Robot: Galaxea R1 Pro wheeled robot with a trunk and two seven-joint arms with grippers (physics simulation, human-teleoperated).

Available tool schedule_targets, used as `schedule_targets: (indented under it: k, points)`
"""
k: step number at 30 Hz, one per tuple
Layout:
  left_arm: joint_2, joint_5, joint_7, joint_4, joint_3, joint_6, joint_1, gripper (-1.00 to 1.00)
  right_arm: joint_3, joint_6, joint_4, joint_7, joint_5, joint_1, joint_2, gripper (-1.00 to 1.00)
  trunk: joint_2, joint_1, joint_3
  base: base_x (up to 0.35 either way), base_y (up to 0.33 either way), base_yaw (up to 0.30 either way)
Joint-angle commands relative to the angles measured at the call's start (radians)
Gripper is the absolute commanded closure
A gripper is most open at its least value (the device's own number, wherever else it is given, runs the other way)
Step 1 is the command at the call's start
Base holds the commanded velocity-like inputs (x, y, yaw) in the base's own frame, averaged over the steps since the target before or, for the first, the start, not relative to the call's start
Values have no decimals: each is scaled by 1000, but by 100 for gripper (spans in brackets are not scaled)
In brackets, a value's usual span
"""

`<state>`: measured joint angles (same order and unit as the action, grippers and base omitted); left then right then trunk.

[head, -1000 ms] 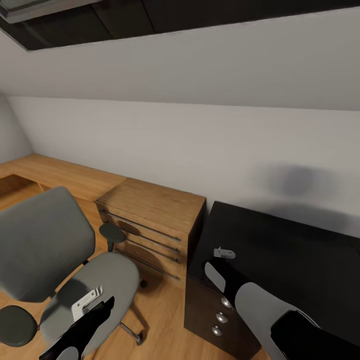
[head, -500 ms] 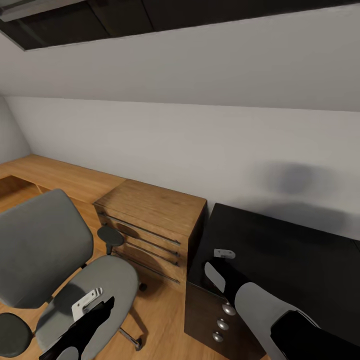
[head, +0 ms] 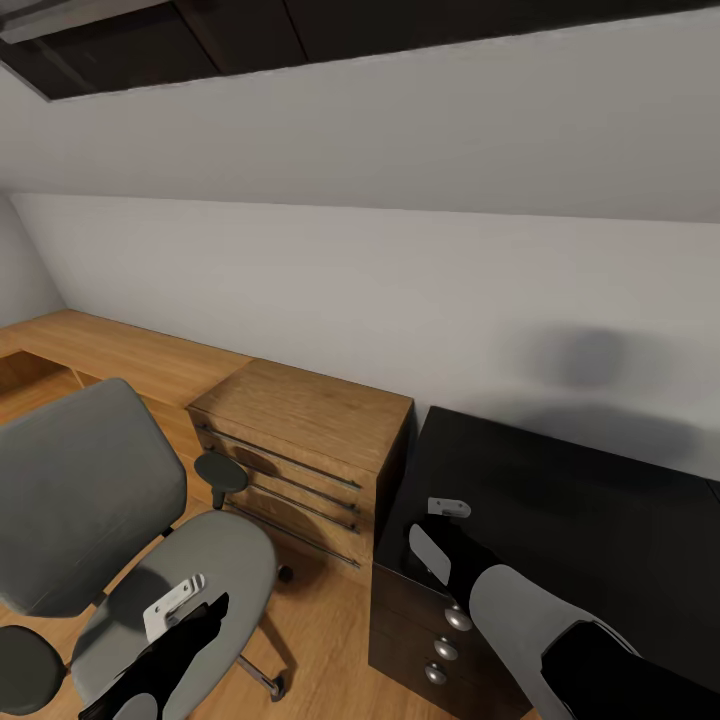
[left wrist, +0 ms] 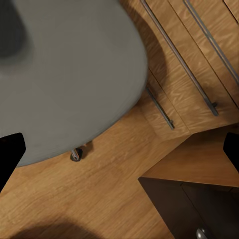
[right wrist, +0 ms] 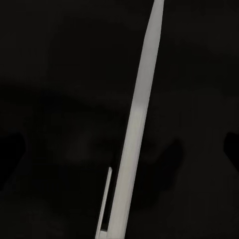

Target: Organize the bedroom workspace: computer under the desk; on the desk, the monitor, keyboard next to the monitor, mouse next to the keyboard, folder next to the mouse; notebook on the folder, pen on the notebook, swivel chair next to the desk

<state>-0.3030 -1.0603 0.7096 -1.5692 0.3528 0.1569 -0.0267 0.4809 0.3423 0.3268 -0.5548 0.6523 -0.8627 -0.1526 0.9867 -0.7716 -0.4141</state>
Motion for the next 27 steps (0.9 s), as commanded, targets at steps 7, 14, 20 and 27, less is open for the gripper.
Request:
schedule_targets:
  k: [7, 14, 20, 27]
  points:
    - [-1, -3, 7, -2, 2, 3, -1, -100, 8, 6, 1, -7, 6, -1, 1, -100, 1, 0, -1, 0, 0, 0]
    - [0, -2, 7, -2, 2, 3, -1, -100, 8, 6, 1, -7, 6, -1, 1, -100, 1, 0, -1, 0, 0, 0]
    - [0, -3, 7, -2, 2, 3, -1, -100, 8, 6, 1, -7, 6, -1, 1, -100, 1, 0, -1, 0, 0, 0]
    - [0, -3, 7, -2, 2, 3, -1, -100, 8, 6, 1, -7, 6, -1, 1, -100, 1, 0, -1, 0, 0, 0]
